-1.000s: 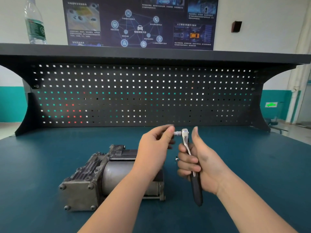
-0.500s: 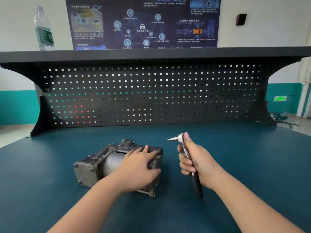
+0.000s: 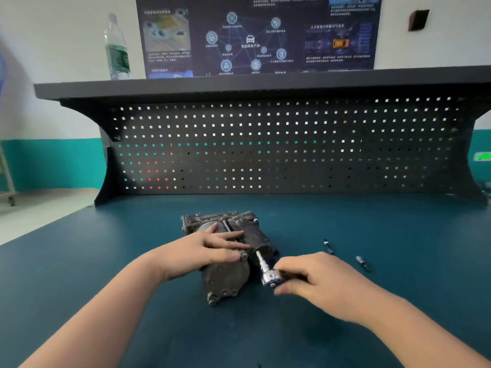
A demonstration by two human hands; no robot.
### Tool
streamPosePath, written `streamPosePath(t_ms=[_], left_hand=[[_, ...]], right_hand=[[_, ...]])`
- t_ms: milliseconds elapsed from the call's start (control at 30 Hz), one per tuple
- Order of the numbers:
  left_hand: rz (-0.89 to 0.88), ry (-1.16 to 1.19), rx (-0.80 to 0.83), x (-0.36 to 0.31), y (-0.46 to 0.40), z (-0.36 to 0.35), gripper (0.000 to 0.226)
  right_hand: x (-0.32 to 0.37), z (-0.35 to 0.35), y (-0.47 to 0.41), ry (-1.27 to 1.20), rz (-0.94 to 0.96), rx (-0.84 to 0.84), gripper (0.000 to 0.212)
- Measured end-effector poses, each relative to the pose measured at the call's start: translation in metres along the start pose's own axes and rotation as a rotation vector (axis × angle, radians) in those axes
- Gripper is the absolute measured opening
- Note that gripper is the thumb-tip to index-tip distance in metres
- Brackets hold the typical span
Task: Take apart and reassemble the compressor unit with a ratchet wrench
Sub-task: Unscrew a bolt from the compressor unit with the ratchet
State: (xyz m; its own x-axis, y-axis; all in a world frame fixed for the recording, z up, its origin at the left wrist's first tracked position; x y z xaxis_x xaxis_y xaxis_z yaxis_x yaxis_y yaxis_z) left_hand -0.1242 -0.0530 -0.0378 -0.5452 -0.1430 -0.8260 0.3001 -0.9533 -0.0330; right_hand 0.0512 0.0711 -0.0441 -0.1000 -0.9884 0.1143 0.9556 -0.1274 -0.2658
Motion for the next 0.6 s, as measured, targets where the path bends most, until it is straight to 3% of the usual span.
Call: streamPosePath(t_ms=[100,333,433,500,600], left_hand=[[-0.038,0.083,-0.049,-0.003,-0.01,-0.006,0.022],[-0.158,0.272,-0.169,-0.012,-0.036,-0.026,0.028],[-0.188,0.293,-0.232,-0.011,-0.037,-0.032,0.029],[-0.188,0.312,-0.34,-0.01,-0.034,-0.034,0.029],[-0.194,0.154,-0.698,-0.017,-0.017,-0.03,0.033]], right_hand=[[-0.001,0.0,-0.003,0.114,0.0,0.008,0.041],[-0.011,0.004,0.0,0.242,-0.061,-0.049,0.054],[-0.013,0.008,0.003,0.219,-0.092,-0.049,0.049],[-0.015,0.011,0.006,0.146,-0.131,-0.037,0.038],[-0.018,0.015,0.008,0.057,-0.153,-0.024,0.02]])
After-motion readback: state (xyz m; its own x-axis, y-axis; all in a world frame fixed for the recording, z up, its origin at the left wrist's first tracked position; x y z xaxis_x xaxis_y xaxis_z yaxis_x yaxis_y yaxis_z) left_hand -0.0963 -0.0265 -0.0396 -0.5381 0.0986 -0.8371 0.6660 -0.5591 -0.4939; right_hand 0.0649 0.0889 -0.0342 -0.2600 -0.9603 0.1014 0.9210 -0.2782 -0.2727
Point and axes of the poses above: each hand's wrist, its own y-axis away from the middle knuckle, its own z-axis out of the back of the hand, x = y × z, the point moved 5 cm from there along -y, towards the middle knuckle, and after that the axes turned 13 degrees about y, right-handed, at the moved point
